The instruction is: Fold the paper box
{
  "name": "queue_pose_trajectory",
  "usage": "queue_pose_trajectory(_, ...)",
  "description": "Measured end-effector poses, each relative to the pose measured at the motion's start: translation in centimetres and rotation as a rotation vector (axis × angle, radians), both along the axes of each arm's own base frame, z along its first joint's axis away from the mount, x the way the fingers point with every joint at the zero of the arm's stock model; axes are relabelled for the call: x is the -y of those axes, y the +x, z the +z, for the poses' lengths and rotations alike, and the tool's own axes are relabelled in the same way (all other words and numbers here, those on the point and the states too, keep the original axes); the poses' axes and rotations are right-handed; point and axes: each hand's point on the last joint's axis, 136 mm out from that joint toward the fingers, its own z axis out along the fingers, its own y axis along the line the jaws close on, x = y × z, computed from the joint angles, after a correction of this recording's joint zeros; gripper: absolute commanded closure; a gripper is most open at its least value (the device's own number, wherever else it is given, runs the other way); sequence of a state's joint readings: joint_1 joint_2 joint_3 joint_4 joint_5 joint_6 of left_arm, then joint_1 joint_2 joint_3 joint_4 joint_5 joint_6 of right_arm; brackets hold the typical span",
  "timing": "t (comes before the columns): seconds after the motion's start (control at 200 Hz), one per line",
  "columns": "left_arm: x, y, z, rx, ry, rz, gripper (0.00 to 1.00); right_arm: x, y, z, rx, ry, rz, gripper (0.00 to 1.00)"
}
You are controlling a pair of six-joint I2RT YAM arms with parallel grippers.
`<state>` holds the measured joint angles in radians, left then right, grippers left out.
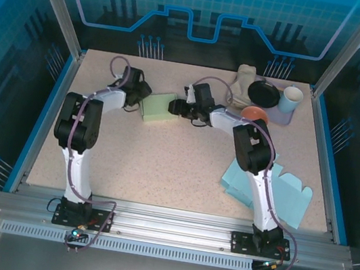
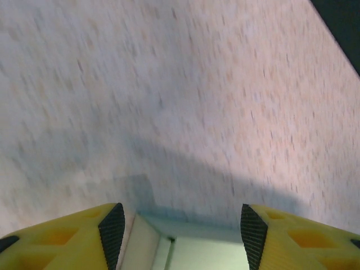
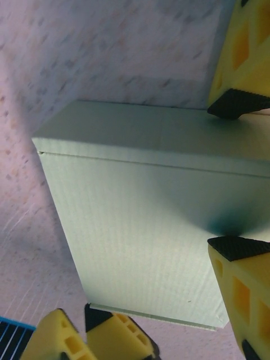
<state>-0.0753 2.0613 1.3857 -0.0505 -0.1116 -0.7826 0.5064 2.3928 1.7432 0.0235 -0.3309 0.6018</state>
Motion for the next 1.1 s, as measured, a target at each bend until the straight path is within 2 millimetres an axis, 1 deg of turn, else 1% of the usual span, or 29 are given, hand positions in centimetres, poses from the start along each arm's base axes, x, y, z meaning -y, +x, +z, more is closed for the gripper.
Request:
queue_pose_trajectory(0.08,-2.5,1.1,-0.3,-0.002,-0.002,0.021,0.39,-1.5,0.6,0.2,0.002,0.028,0.006,0.37)
queue_pose_trajectory(0.155,-4.1,1.9,-1.3,-0.014,-0.012,0.031,0.39,-2.4,0.6,0.5,-0.001,0.051,0.006,0.36)
queue_pose_trajectory(0.215,-4.7,2.3,-2.2,-0.029,-0.015,0.024,0.38,-3.3,0.5,0.7,-0.002,0.072,0.010,0.36)
queue_pose_trajectory(0.285,-4.8,2.6,-2.8,-0.043,-0.015,0.008,0.37,-4.6,-0.1,0.7,-0.011,0.099,0.018,0.36)
queue_pose_trajectory(0.4,-4.5,3.3,-1.5,-0.028,-0.001,-0.023,0.33,-6.5,-1.2,0.9,-0.024,0.135,0.036,0.36)
queue_pose_trajectory(0.505,-5.0,4.1,-0.1,-0.002,0.021,-0.035,0.30,-7.4,-1.9,1.1,-0.037,0.156,0.046,0.36)
queue_pose_trajectory(0.605,-5.3,3.6,1.1,-0.007,0.046,-0.044,0.28,-8.1,-2.4,1.3,-0.037,0.164,0.061,0.36)
queue_pose_trajectory(0.645,-5.4,3.3,2.1,-0.003,0.052,-0.048,0.28,-8.0,-2.6,1.1,-0.034,0.158,0.065,0.36)
queue_pose_trajectory(0.67,-5.3,3.2,2.6,0.004,0.055,-0.051,0.28,-7.8,-2.7,1.0,-0.031,0.146,0.065,0.36)
queue_pose_trajectory(0.71,-5.3,2.8,4.1,0.022,0.062,-0.049,0.27,-7.4,-3.1,0.8,-0.027,0.127,0.066,0.36)
queue_pose_trajectory(0.77,-5.2,2.0,6.4,0.052,0.077,-0.043,0.25,-6.0,-3.9,0.9,-0.023,0.070,0.050,0.35)
queue_pose_trajectory(0.805,-5.2,1.5,7.8,0.068,0.088,-0.037,0.25,-5.0,-4.4,1.3,-0.022,0.036,0.041,0.34)
queue_pose_trajectory(0.88,-4.9,0.4,10.8,0.106,0.118,-0.024,0.25,-2.6,-5.7,3.0,0.000,-0.034,0.016,0.32)
queue_pose_trajectory(0.94,-4.3,-0.3,12.7,0.135,0.147,-0.019,0.25,-0.3,-6.7,5.4,0.041,-0.080,-0.018,0.32)
queue_pose_trajectory(0.975,-3.7,-0.8,13.3,0.146,0.161,-0.025,0.25,1.1,-7.5,6.7,0.069,-0.106,-0.040,0.31)
queue_pose_trajectory(1.01,-2.6,-1.6,13.5,0.151,0.172,-0.045,0.25,2.7,-8.3,8.1,0.097,-0.134,-0.065,0.30)
queue_pose_trajectory(1.03,-1.7,-2.1,13.4,0.150,0.177,-0.062,0.25,3.8,-8.8,9.1,0.118,-0.152,-0.090,0.29)
queue_pose_trajectory(1.08,0.6,-3.4,12.9,0.148,0.182,-0.110,0.26,6.1,-10.2,10.8,0.155,-0.189,-0.130,0.27)
queue_pose_trajectory(1.1,2.1,-4.0,12.5,0.143,0.180,-0.143,0.26,7.1,-10.7,11.4,0.168,-0.206,-0.155,0.26)
